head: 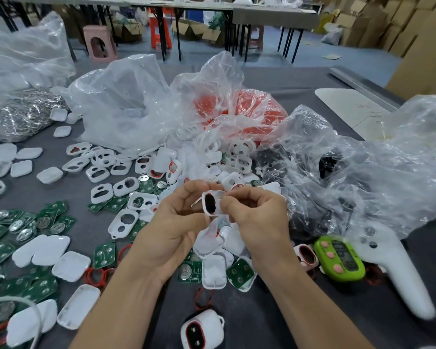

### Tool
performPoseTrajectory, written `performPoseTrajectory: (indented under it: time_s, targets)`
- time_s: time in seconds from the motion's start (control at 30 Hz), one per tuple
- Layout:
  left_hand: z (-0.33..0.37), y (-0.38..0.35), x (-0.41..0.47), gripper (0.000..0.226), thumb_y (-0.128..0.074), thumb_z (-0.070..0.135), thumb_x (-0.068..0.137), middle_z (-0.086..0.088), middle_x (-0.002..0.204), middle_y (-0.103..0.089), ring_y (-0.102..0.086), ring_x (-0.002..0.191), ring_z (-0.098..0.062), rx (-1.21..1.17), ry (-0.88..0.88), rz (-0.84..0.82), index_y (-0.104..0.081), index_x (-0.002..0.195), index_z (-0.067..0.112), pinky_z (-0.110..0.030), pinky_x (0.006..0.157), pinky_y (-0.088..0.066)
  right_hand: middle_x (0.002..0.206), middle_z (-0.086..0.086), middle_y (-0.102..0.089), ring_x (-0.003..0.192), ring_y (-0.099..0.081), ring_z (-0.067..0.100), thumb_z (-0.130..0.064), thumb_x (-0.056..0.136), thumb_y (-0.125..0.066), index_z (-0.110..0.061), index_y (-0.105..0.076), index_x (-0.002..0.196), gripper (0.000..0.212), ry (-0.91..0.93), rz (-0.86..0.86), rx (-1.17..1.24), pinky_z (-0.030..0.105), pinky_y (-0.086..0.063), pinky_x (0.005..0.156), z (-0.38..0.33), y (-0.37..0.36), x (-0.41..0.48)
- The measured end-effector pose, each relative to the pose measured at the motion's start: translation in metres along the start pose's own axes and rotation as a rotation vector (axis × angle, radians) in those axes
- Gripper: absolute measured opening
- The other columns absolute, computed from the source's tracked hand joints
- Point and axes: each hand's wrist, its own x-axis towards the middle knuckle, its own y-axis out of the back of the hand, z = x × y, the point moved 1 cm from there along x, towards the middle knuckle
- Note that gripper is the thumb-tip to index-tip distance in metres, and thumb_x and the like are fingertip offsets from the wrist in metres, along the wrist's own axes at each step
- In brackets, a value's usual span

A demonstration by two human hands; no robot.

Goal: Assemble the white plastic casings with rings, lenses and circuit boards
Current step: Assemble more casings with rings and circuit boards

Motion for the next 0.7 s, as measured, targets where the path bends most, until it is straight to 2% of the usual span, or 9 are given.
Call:
performPoseTrajectory:
  time_s: [0.07, 0.17, 0.33, 0.4, 0.5, 0.57, 0.7]
  targets:
    - [-0.002, 0.0, 0.001, 0.047, -0.062, -0.022, 0.064, -0.015, 0.119, -0.072, -0.07, 0.113, -0.028, -0.013, -0.003, 0.015, -0.075, 0.091, 0.015, -0.034, 0.082, -0.061, 0.066, -0.005, -0.074, 0.06, -0.066, 0.006, -0.026, 0.068, -0.078, -0.033, -0.078, 0.073, 0.009, 0.003, 0.024, -0.01, 0.023, -0.055, 0.06, 0.001, -0.001, 0.0]
    - [-0.004, 0.0, 0.002, 0.046, -0.062, -0.022, 0.063, -0.017, 0.121, -0.071, -0.068, 0.116, -0.03, -0.01, -0.017, 0.021, -0.072, 0.093, 0.013, -0.035, 0.084, -0.061, 0.066, -0.004, -0.074, 0.059, -0.065, 0.007, -0.024, 0.071, -0.08, -0.032, -0.078, 0.075, 0.008, 0.002, 0.058, -0.025, 0.023, -0.054, 0.058, 0.001, -0.002, -0.001]
    - [-0.006, 0.001, 0.002, 0.047, -0.062, -0.021, 0.064, -0.017, 0.123, -0.07, -0.068, 0.113, -0.028, 0.005, -0.023, 0.015, -0.074, 0.092, 0.015, -0.037, 0.089, -0.061, 0.065, -0.003, -0.073, 0.06, -0.066, 0.012, -0.018, 0.074, -0.081, -0.032, -0.077, 0.074, 0.015, -0.018, 0.089, -0.057, 0.036, -0.059, 0.063, 0.0, -0.001, -0.002]
    - [-0.006, 0.0, 0.002, 0.047, -0.062, -0.021, 0.065, -0.015, 0.121, -0.071, -0.071, 0.109, -0.025, 0.005, -0.022, -0.001, -0.076, 0.089, 0.017, -0.033, 0.084, -0.061, 0.063, -0.007, -0.072, 0.058, -0.066, 0.009, -0.02, 0.073, -0.08, -0.035, -0.076, 0.074, 0.015, 0.005, 0.107, -0.102, 0.03, -0.057, 0.06, -0.001, 0.0, -0.003]
    - [-0.006, -0.001, 0.001, 0.046, -0.062, -0.02, 0.066, -0.012, 0.12, -0.072, -0.071, 0.107, -0.023, 0.009, -0.025, -0.012, -0.076, 0.086, 0.018, -0.033, 0.082, -0.061, 0.061, -0.016, -0.07, 0.055, -0.064, 0.0, -0.021, 0.077, -0.082, -0.033, -0.074, 0.069, 0.016, 0.076, 0.155, -0.21, 0.012, -0.046, 0.052, -0.003, -0.001, -0.005]
    - [-0.007, -0.001, 0.001, 0.044, -0.063, -0.02, 0.066, -0.013, 0.121, -0.071, -0.071, 0.109, -0.025, 0.014, -0.025, -0.017, -0.076, 0.086, 0.017, -0.035, 0.084, -0.061, 0.06, -0.02, -0.069, 0.055, -0.064, -0.002, -0.02, 0.079, -0.082, -0.031, -0.071, 0.063, 0.023, 0.124, 0.191, -0.268, 0.01, -0.045, 0.051, -0.002, -0.002, -0.008]
    - [-0.008, 0.001, 0.002, 0.043, -0.063, -0.019, 0.065, -0.011, 0.121, -0.072, -0.07, 0.11, -0.025, 0.037, -0.032, -0.001, -0.075, 0.083, 0.018, -0.035, 0.086, -0.06, 0.063, -0.026, -0.067, 0.06, -0.066, -0.003, -0.019, 0.08, -0.081, -0.033, -0.069, 0.064, 0.024, 0.183, 0.228, -0.328, 0.008, -0.045, 0.053, -0.004, -0.006, -0.012]
